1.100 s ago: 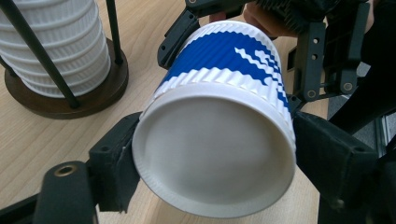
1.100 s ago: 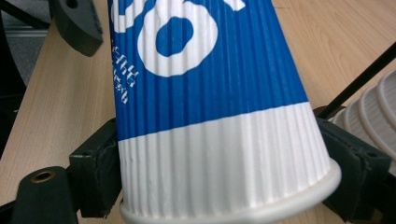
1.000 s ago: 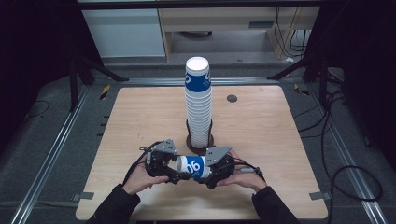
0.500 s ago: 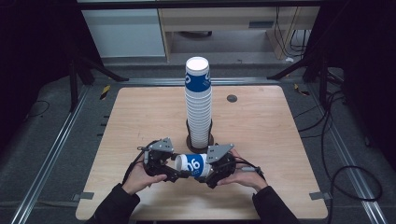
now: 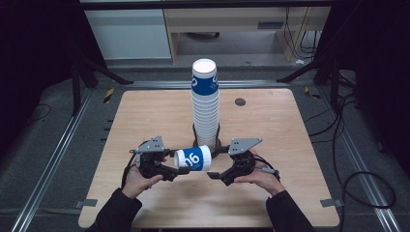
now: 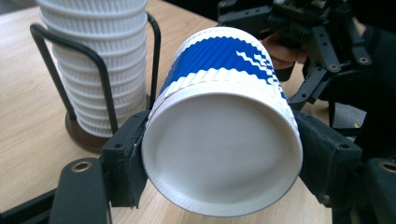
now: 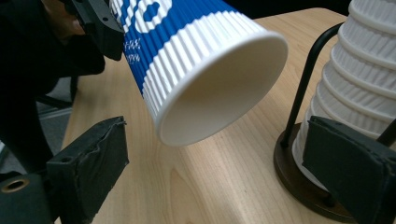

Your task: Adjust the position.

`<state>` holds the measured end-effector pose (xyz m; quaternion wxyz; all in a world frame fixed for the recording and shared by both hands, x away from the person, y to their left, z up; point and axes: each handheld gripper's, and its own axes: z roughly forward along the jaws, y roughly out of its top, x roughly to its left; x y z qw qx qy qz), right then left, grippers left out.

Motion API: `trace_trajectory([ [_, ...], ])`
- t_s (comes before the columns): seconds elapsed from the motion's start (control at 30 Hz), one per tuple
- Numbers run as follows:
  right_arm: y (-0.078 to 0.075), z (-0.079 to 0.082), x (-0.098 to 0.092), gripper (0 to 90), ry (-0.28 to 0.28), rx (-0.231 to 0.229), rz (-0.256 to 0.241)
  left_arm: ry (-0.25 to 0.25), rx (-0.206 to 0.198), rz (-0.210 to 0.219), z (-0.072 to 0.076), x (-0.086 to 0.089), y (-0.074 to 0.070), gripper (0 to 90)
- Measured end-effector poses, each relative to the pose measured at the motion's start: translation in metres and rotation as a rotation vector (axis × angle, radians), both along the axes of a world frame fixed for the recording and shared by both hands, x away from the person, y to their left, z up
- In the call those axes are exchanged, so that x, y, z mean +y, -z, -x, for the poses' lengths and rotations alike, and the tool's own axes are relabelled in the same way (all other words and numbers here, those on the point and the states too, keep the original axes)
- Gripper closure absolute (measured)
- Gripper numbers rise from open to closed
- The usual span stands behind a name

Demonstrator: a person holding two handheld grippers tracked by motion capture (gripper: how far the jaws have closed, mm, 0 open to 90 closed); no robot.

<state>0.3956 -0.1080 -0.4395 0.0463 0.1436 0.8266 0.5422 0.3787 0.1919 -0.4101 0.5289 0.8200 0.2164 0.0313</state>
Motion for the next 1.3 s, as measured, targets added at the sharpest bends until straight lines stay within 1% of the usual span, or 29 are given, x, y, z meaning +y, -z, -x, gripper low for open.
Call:
trace_trajectory([
  [0.1,0.0,0.0,0.0,6.6,-0.021,0.015,-0.013,0.015,-0.012,0.011,0.002,-0.002,0.0,26.4],
  [0.17,0.0,0.001,0.001,6.6,-0.033,0.02,-0.02,0.037,-0.01,0.016,0.003,-0.004,0.0,26.5],
  [0.2,0.0,0.001,0.002,6.7,-0.04,0.021,-0.024,0.04,-0.017,0.012,0.004,-0.005,0.0,26.4],
  [0.33,0.001,0.003,0.003,6.9,-0.066,0.029,-0.034,0.077,-0.017,0.015,0.006,-0.008,0.001,26.5],
  [0.43,0.001,0.004,0.005,7.5,-0.091,0.032,-0.051,0.102,-0.02,0.016,0.008,-0.011,0.001,26.5],
  [0.5,0.001,0.005,0.005,7.9,-0.102,0.027,-0.048,0.119,-0.018,0.013,0.009,-0.013,0.001,26.5],
  [0.67,0.001,0.007,0.008,8.5,-0.137,0.03,-0.063,0.156,-0.007,0.007,0.011,-0.017,0.003,26.5],
  [0.7,0.001,0.007,0.008,8.5,-0.137,0.03,-0.063,0.156,-0.007,0.007,0.011,-0.017,0.003,26.5],
  [0.73,0.002,0.008,0.009,8.9,-0.158,0.033,-0.066,0.167,-0.006,0.005,0.011,-0.018,0.004,26.5],
  [0.8,0.002,0.009,0.011,10.1,-0.167,0.034,-0.062,0.176,-0.007,-0.002,0.012,-0.019,0.004,26.5],
  [0.87,0.003,0.009,0.011,10.7,-0.176,0.036,-0.054,0.175,-0.007,-0.006,0.012,-0.019,0.004,26.6],
  [0.97,0.003,0.009,0.011,11.8,-0.184,0.041,-0.062,0.176,0.005,0.001,0.011,-0.018,0.004,26.5],
  [1.1,0.003,0.008,0.01,13.7,-0.188,0.042,-0.058,0.168,0.01,-0.008,0.01,-0.018,0.004,25.7],
  [1.2,0.002,0.008,0.009,15.2,-0.186,0.044,-0.071,0.154,0.007,-0.018,0.01,-0.018,0.003,24.0],
  [1.3,0.0,0.008,0.006,15.6,-0.176,0.035,-0.075,0.15,0.008,-0.025,0.01,-0.016,0.001,22.4],
])
